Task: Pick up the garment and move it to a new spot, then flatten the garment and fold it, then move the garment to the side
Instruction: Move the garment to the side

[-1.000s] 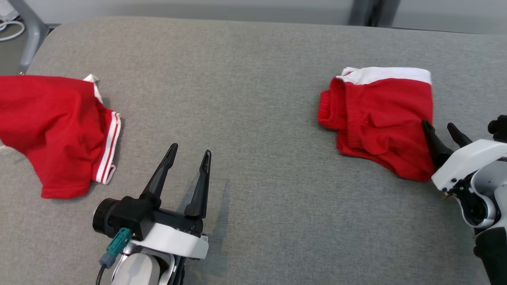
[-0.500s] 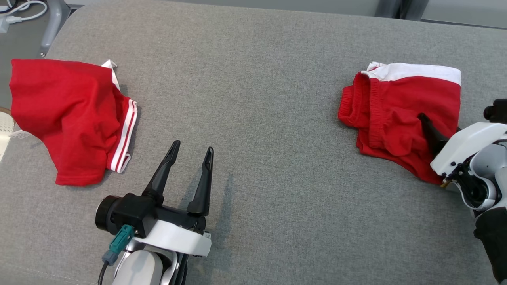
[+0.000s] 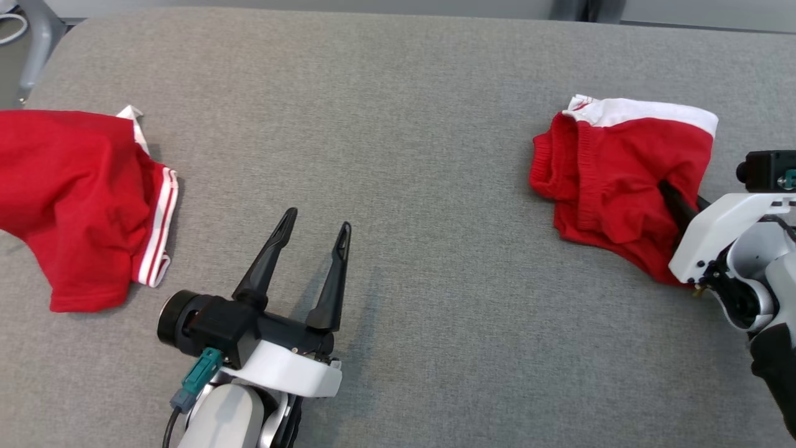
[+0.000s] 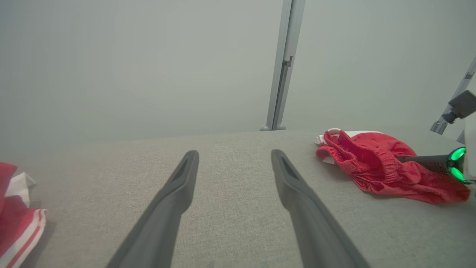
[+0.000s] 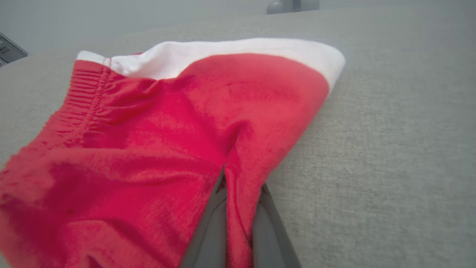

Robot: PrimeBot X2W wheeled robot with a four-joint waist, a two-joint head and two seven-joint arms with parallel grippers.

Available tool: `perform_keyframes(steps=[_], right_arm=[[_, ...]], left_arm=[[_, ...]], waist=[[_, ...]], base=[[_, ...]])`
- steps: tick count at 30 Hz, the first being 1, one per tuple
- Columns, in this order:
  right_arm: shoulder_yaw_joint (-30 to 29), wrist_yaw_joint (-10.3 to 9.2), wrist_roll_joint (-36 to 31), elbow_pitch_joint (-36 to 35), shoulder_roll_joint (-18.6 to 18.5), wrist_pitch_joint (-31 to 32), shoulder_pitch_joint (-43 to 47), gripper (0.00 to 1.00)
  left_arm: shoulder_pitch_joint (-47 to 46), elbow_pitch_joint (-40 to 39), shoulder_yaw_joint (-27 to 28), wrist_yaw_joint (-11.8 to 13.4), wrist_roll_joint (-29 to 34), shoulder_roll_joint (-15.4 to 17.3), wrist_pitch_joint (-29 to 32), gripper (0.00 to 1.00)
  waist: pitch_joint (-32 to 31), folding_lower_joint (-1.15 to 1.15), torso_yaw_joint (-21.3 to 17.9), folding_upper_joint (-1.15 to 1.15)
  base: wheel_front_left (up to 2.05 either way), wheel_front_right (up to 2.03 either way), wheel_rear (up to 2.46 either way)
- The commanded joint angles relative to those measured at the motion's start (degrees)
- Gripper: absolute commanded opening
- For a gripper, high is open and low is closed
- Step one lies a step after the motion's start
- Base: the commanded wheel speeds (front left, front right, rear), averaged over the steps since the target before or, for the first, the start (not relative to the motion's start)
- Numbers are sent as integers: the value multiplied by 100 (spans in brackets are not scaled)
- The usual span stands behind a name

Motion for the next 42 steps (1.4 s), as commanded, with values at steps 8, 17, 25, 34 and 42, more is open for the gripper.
perform_keyframes(steps=[8,17,25,34,42], right_arm=[[162,-1,31,-443,-842,179,-261,0],[-113,-1,-170,-992,-1835,326,-281,0],[-590,-1,-655,-1419,-2690,418,5,0],[-1338,-1,-1087,-1681,-3042,421,442,0],[-1965,-1,-1702,-1625,-3117,426,448,0]], left_arm=[[-536,-183,-375,-138,389,19,-5,100],[-1197,-342,-821,-238,351,19,-5,100],[-1962,-521,-1423,-328,409,19,-5,100],[-2377,-535,-1740,-292,403,21,-5,100],[-2462,-504,-1880,-332,358,20,-5,100]], waist=[[532,0,-486,0],[1188,0,-922,0],[1676,0,-1241,0],[1984,0,-1413,0],[2158,0,-1261,0]], base=[[0,0,0],[0,0,0],[0,0,0],[0,0,0],[0,0,0]])
